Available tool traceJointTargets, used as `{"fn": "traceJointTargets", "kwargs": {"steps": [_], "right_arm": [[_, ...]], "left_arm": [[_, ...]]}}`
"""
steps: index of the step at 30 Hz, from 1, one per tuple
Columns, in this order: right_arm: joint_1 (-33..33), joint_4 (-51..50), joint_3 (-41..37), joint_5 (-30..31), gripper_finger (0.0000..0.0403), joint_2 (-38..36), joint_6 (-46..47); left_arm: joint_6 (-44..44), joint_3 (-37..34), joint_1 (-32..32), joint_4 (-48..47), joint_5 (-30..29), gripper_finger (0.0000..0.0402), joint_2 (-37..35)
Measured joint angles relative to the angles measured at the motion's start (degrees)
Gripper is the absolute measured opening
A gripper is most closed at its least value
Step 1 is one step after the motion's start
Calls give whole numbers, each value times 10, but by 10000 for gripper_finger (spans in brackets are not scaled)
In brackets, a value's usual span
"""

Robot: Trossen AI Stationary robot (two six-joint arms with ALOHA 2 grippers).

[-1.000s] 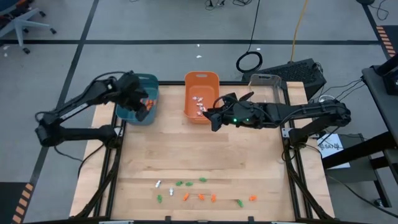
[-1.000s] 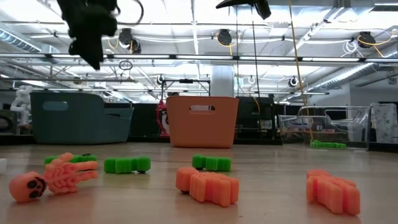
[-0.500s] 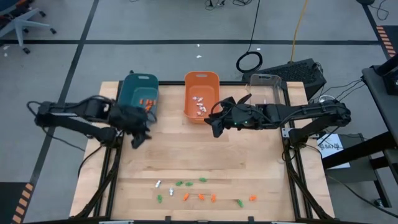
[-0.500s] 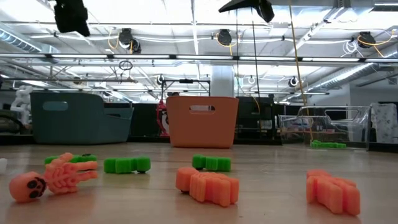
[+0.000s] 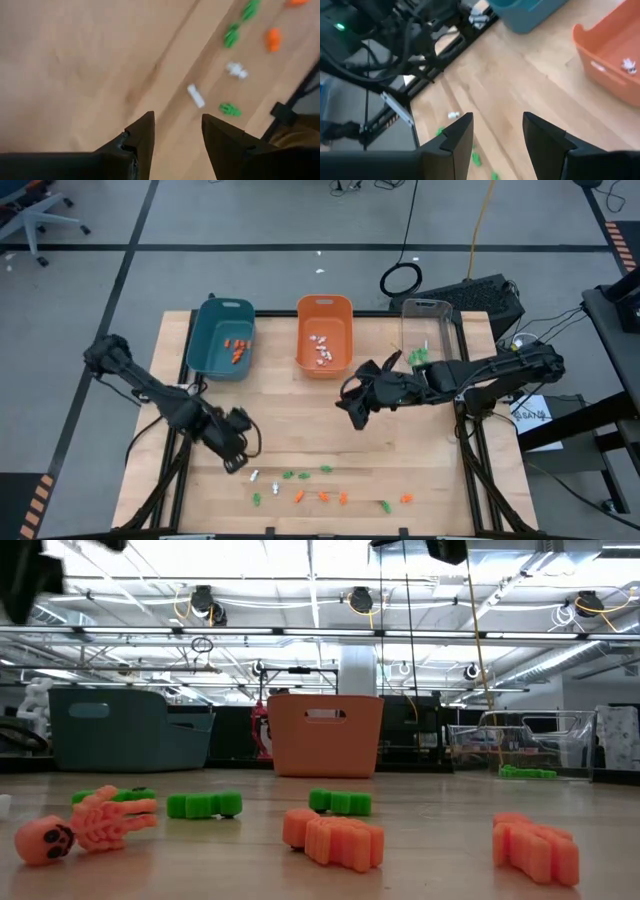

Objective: Sort Halloween decoration
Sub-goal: Put the white skeleton toy into the orange bin

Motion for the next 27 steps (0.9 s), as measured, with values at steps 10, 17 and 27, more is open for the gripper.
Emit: {"fn": "traceJointTargets", "kwargs": {"steps": [10, 17, 27], "right_arm": [[31, -34, 0, 0, 155, 0, 18], [49, -35, 0, 0, 155, 0, 22], [69, -35, 0, 0, 155, 0, 39]], "left_arm": [[-206, 0, -35, 95, 90, 164, 116], [-270, 0, -40, 171, 89, 202, 161], [-308, 0, -52, 173, 15, 239, 210]]}}
